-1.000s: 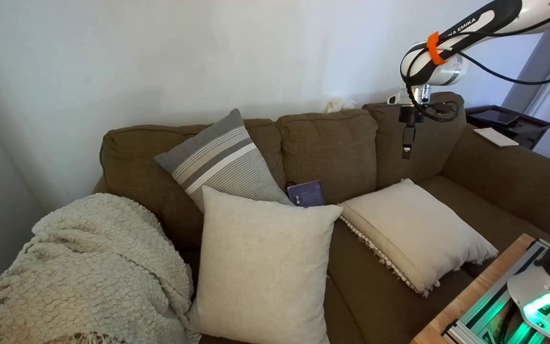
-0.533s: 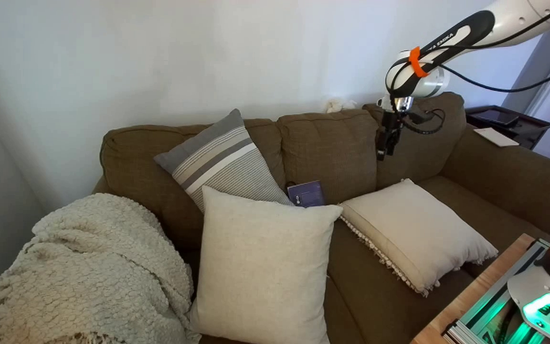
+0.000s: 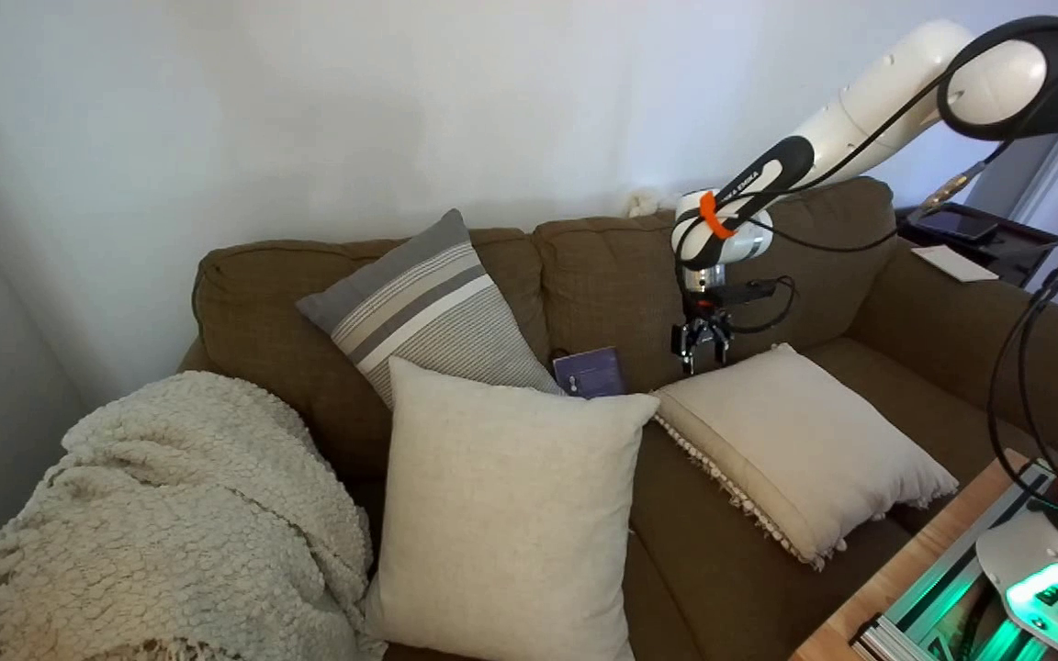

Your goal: Move the pillow on the right to the right side of the sofa.

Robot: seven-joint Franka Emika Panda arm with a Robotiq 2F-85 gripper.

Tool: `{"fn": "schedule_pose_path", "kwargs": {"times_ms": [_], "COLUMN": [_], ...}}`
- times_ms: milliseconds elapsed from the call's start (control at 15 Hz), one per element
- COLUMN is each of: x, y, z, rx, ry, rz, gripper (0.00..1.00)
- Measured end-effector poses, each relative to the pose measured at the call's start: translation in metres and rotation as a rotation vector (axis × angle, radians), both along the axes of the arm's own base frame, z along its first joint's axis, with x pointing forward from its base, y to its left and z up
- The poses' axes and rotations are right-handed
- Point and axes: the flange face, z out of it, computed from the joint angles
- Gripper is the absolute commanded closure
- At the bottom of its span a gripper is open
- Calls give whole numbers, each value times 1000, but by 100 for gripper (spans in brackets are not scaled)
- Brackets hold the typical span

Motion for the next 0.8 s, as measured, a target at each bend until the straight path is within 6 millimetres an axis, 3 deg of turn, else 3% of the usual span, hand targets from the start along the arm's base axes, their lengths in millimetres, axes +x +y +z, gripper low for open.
{"fn": "schedule_pose_path", "kwargs": {"times_ms": [133, 533, 667, 800], "x": [-2, 3, 1, -15], "y": [-6, 2, 13, 32], "z": [-21, -16, -21, -31], "rx": [-22, -26, -77, -124], "ry": [24, -6, -82, -156], "rz": [-37, -29, 26, 105], "gripper": [0, 0, 0, 0]}}
